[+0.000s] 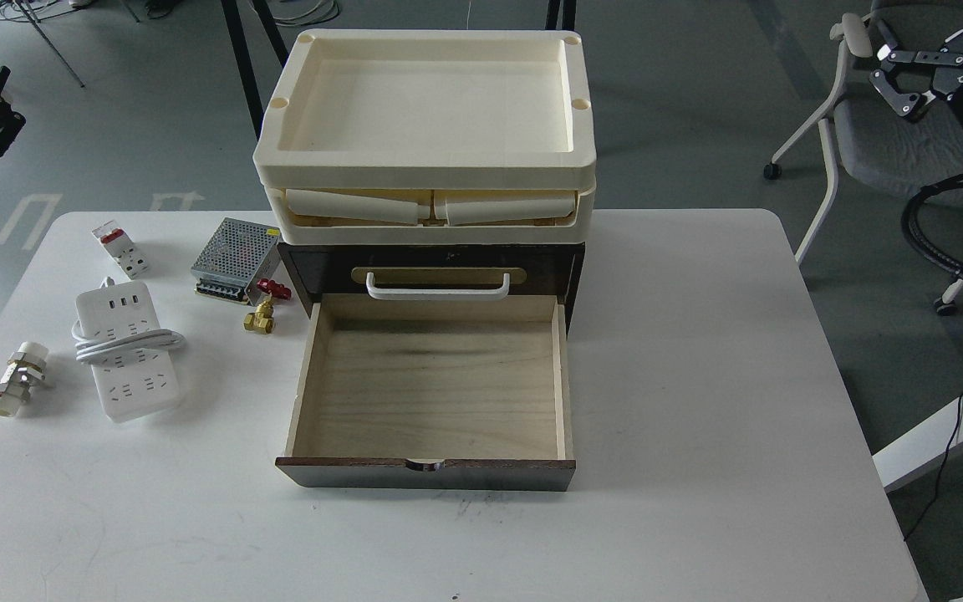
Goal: Put charging cable into cabinet
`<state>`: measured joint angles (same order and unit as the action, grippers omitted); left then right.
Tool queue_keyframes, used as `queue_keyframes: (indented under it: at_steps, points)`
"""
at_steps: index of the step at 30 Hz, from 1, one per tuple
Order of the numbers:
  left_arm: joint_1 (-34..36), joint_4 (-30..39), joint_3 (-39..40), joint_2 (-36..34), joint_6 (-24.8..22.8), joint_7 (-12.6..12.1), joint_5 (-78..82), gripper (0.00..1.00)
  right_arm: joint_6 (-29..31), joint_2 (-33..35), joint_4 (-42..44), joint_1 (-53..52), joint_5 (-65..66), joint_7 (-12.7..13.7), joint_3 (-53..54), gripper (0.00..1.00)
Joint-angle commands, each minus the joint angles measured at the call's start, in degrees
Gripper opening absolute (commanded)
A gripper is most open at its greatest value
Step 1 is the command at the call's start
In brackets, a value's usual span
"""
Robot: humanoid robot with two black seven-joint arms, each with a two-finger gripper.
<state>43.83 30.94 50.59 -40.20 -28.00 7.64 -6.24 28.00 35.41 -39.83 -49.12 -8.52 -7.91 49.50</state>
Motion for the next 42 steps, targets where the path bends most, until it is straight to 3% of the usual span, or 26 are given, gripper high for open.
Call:
queue_keyframes:
  at_steps: [1,6,11,15,17,19,24,29,33,38,42]
  points:
    - [0.29,-0.01,1.96,1.26,0.0,1.84,-0.09,1.0,0.0,0.54,0.02,0.52,0.0,0.0,1.03,1.0]
    - [0.73,-0.53,3.38,2.32,0.0,2.29,-2.89,1.0,0.0,1.5,0.63,1.31,0.0,0.0,2.53,1.0]
    - [0.99,-5.54,3.64,7.14,0.0,2.72,-10.98,1.0,0.0,2.12,0.54,2.62,0.0,-0.08,3.32,1.0]
    - [0.73,-5.63,8.12,8.3,0.0,7.38,-11.61,1.0,0.0,3.35,0.54,3.68,0.0,-0.08,5.08,1.0]
    - [0.73,-4.06,7.95,7.86,0.0,8.0,-11.34,1.0,0.0,3.61,0.63,4.12,0.0,-0.08,5.34,1.0]
    - [0.2,1.9,7.43,5.59,0.0,7.91,-10.12,0.99,0.0,4.23,0.63,4.56,0.0,-0.08,5.34,1.0]
    - [-1.2,20.79,4.17,-13.55,0.0,8.0,1.73,0.99,0.0,4.85,1.42,5.52,-0.09,-0.08,5.34,1.0]
    - [-1.29,29.34,4.96,-25.35,0.0,7.91,16.92,0.99,0.0,4.85,1.78,6.32,-0.09,-0.17,5.43,1.0]
    - [-1.29,35.57,8.54,-29.84,0.0,7.74,37.47,0.99,0.0,4.85,1.86,6.76,-0.09,-0.17,5.87,1.0]
    - [-1.38,43.31,16.2,-30.46,0.0,7.74,59.2,0.99,0.0,5.9,1.86,7.9,-0.09,-0.17,5.96,1.0]
    - [-1.38,46.57,17.35,-30.55,0.0,7.83,71.77,0.99,0.0,7.04,1.86,8.95,-1.49,-0.17,6.05,1.0]
